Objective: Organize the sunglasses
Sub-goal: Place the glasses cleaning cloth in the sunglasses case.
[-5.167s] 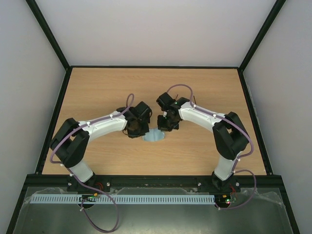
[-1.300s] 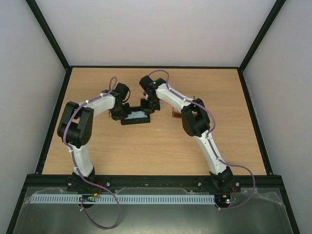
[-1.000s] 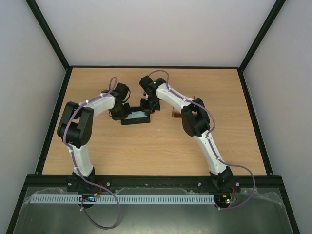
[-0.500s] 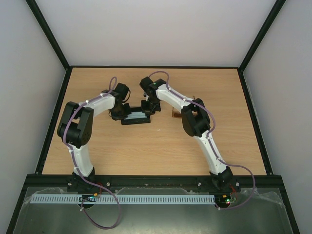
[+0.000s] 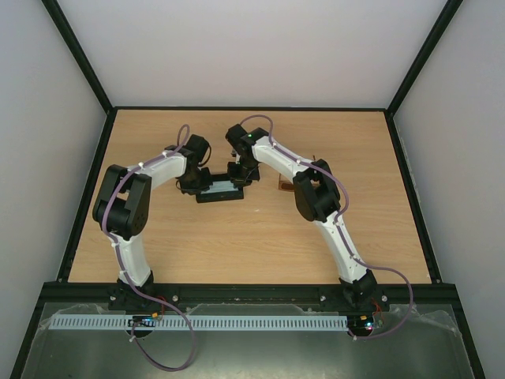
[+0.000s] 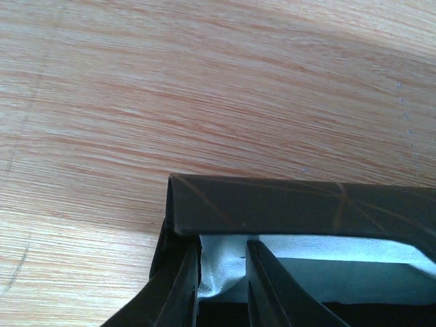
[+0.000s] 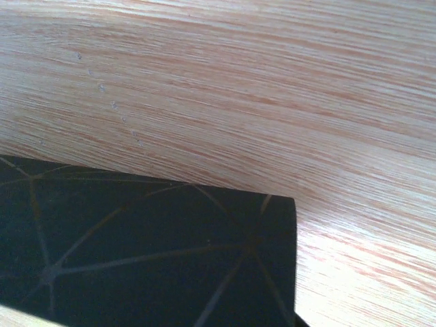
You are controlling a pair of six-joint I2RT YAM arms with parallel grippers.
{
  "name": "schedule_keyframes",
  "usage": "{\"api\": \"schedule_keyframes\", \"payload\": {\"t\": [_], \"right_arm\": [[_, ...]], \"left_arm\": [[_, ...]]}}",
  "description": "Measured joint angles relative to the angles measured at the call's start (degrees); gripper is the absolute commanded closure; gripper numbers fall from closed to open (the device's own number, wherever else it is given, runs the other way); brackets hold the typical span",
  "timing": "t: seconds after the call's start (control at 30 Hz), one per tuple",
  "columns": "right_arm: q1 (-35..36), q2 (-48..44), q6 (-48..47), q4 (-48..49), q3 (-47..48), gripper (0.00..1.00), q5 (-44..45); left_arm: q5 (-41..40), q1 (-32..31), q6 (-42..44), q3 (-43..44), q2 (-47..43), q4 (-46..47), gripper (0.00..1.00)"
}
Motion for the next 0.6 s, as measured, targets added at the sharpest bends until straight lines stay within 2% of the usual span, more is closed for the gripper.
{"api": "schedule_keyframes", "payload": {"t": [0.17,0.37,0.6], "right_arm": [[0.09,-0.11,0.0,0.04,0.02,0.86,0.0],[0.17,-0.83,0.0,-0.13,0.04,0.75,0.33],[-0.02,-4.94,0.28,-0.68,0.26,0.68,1.57]], "left_arm": [[0.17,0.0,-0.24,0.02,-0.26,-0.04,0.71],[-0.24,0.02,-0.9,1.44,-1.97,-1.75,0.55],[-1.6,0.28,-1.75,3.52,-3.96,-4.26,0.5]]}}
